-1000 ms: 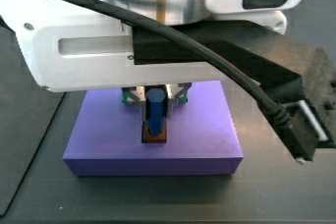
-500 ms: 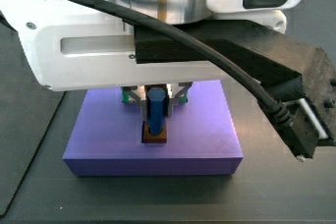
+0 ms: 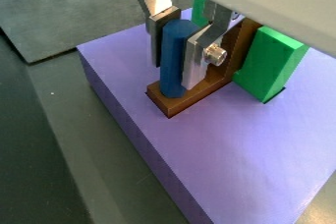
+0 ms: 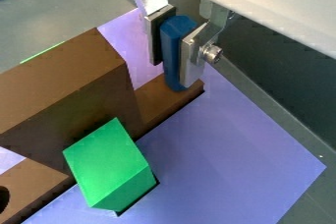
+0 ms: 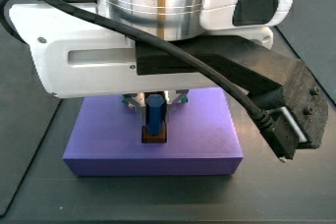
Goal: Pick up the blue object. Move up. Place the blue object on the fixture. Regrasp the blue object. Move to above the board. Insert the blue object.
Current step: Insert the blue object.
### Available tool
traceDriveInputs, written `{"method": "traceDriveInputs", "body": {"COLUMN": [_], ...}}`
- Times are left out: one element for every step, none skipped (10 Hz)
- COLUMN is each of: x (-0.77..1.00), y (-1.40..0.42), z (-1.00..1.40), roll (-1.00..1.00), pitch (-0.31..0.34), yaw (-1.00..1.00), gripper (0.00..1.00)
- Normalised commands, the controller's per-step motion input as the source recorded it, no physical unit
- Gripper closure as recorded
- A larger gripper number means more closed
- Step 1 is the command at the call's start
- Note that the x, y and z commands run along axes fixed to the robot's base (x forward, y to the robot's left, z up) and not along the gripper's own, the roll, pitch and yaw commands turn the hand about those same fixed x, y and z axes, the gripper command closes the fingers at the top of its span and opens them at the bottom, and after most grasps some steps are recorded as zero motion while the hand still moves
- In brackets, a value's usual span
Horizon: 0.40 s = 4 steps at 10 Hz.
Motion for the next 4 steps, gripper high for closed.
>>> {"method": "traceDriveInputs", "body": {"x": [0.00, 0.00, 0.00, 0.00], "y": [-0.01, 0.00, -0.06, 0.00], "z": [-0.49, -0.40, 0.00, 0.00], "roll": [-0.11, -0.08, 0.06, 0.00], "pitch": [-0.019, 0.000, -0.050, 0.000], "yaw": [0.02, 0.01, 0.00, 0.00], "gripper": [1.00, 1.00, 1.00, 1.00]}}
